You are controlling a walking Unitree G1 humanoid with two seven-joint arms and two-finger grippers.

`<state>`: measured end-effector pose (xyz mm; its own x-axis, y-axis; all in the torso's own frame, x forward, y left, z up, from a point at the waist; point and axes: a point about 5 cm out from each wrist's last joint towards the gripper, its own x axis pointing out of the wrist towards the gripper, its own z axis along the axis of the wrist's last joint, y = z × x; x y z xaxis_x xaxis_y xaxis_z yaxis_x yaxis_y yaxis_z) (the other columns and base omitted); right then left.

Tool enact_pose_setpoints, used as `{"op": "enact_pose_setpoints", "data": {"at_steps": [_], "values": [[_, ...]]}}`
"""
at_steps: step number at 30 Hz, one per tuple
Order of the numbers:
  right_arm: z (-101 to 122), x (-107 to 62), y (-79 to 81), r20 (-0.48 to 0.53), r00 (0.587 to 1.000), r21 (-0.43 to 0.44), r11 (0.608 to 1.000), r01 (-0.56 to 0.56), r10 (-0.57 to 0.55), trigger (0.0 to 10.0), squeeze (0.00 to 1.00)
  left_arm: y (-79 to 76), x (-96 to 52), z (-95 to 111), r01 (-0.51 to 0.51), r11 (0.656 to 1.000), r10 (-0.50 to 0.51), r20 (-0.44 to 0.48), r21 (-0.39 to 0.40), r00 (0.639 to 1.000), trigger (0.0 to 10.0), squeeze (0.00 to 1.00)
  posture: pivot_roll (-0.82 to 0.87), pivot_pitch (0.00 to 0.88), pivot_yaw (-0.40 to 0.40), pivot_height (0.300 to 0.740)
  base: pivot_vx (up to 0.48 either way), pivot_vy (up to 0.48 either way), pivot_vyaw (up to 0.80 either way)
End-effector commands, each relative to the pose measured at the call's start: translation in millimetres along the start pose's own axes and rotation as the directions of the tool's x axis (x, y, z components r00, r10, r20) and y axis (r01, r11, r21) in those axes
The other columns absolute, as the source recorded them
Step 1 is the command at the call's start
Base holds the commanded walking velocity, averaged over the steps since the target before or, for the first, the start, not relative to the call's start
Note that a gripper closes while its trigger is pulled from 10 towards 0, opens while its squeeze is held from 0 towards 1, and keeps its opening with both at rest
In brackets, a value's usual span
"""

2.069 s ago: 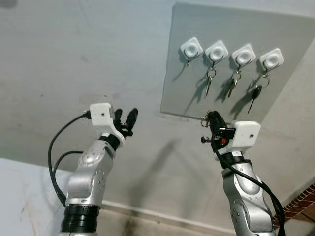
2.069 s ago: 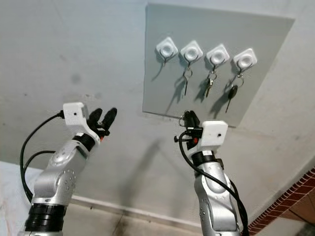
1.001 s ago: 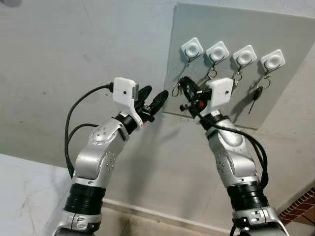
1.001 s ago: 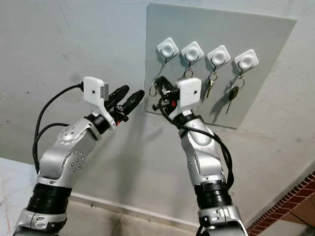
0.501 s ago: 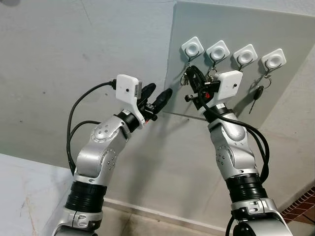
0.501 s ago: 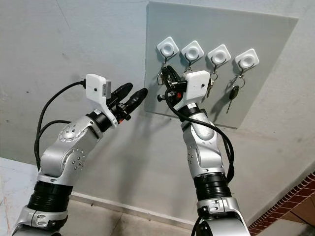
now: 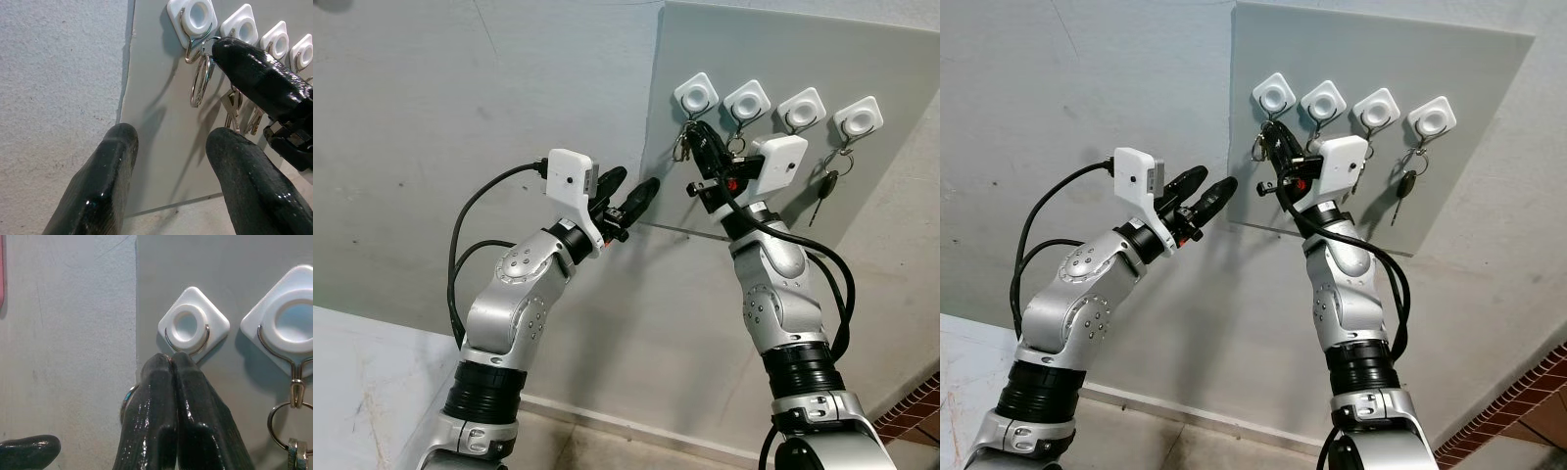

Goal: Hang keys on a hook

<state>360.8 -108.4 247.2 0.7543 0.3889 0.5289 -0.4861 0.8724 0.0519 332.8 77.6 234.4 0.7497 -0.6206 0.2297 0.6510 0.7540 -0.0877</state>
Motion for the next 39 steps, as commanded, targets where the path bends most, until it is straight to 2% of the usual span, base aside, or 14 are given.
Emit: {"op": "enact_pose_setpoints", "data": {"at_steps": [1, 13, 17, 19, 25, 26, 28, 32, 39], "values": [[7.7, 6.2, -0.9, 0.031, 1.000, 0.009, 1.000, 0.004, -0.004, 10.0, 0.00, -5.0, 1.9, 7.0, 0.033, 0.999, -0.033, 0.015, 0.017, 0.999, 10.0, 0.00, 0.04, 0.000, -0.034, 0.740, 0.000, 0.000, 0.00], [4.7, 12.5, -4.0, -0.012, 0.998, 0.112, 0.991, 0.067, -0.067, 10.0, 0.00, -4.6, 0.8, 7.9, 0.027, 1.000, -0.027, 0.016, 0.017, 1.000, 10.0, 0.00, 0.05, 0.000, -0.037, 0.740, 0.000, 0.000, 0.00], [3.3, 12.7, -4.2, -0.024, 0.997, 0.121, 0.990, 0.076, -0.074, 10.0, 0.00, -4.3, 0.6, 8.2, 0.024, 1.000, -0.025, 0.017, 0.016, 1.000, 10.0, 0.00, 0.05, 0.000, -0.038, 0.740, 0.000, 0.000, 0.00], [0.1, 12.1, -4.3, -0.044, 0.995, 0.160, 0.983, 0.094, -0.088, 10.0, 0.00, -4.0, 0.3, 9.3, 0.022, 1.000, -0.022, 0.021, 0.015, 1.000, 10.0, 0.00, 0.05, 0.000, -0.039, 0.740, 0.000, 0.000, 0.00], [-2.3, 11.1, -3.3, -0.054, 0.994, 0.198, 0.975, 0.099, -0.090, 10.0, 0.00, -3.8, 0.0, 9.8, 0.020, 1.000, -0.020, 0.022, 0.015, 1.000, 10.0, 0.00, 0.05, 0.000, -0.039, 0.740, 0.000, 0.000, 0.00], [-4.0, 9.9, -1.3, -0.054, 0.995, 0.252, 0.963, 0.094, -0.083, 10.0, 0.00, -3.5, -0.2, 9.9, 0.018, 1.000, -0.018, 0.022, 0.015, 1.000, 10.0, 0.00, 0.05, 0.000, -0.038, 0.740, 0.000, 0.000, 0.00], [-4.4, 9.0, -0.1, -0.048, 0.996, 0.287, 0.954, 0.088, -0.077, 10.0, 0.00, -3.5, -0.3, 9.8, 0.017, 1.000, -0.017, 0.022, 0.014, 1.000, 10.0, 0.00, 0.05, 0.000, -0.037, 0.740, 0.000, 0.000, 0.00], [-3.0, 7.8, 1.7, -0.029, 0.997, 0.317, 0.946, 0.074, -0.069, 10.0, 0.00, -3.4, 0.3, 9.9, 0.016, 1.000, -0.017, 0.020, 0.012, 1.000, 10.0, 0.00, 0.05, 0.000, -0.037, 0.740, 0.000, 0.000, 0.00], [-6.2, 4.9, 3.1, -0.036, 0.996, 0.433, 0.897, 0.092, -0.084, 10.0, 0.00, -2.7, 0.1, 10.4, 0.011, 1.000, -0.012, 0.021, 0.013, 1.000, 10.0, 0.00, 0.05, 0.000, -0.037, 0.740, 0.000, 0.000, 0.00]]}}
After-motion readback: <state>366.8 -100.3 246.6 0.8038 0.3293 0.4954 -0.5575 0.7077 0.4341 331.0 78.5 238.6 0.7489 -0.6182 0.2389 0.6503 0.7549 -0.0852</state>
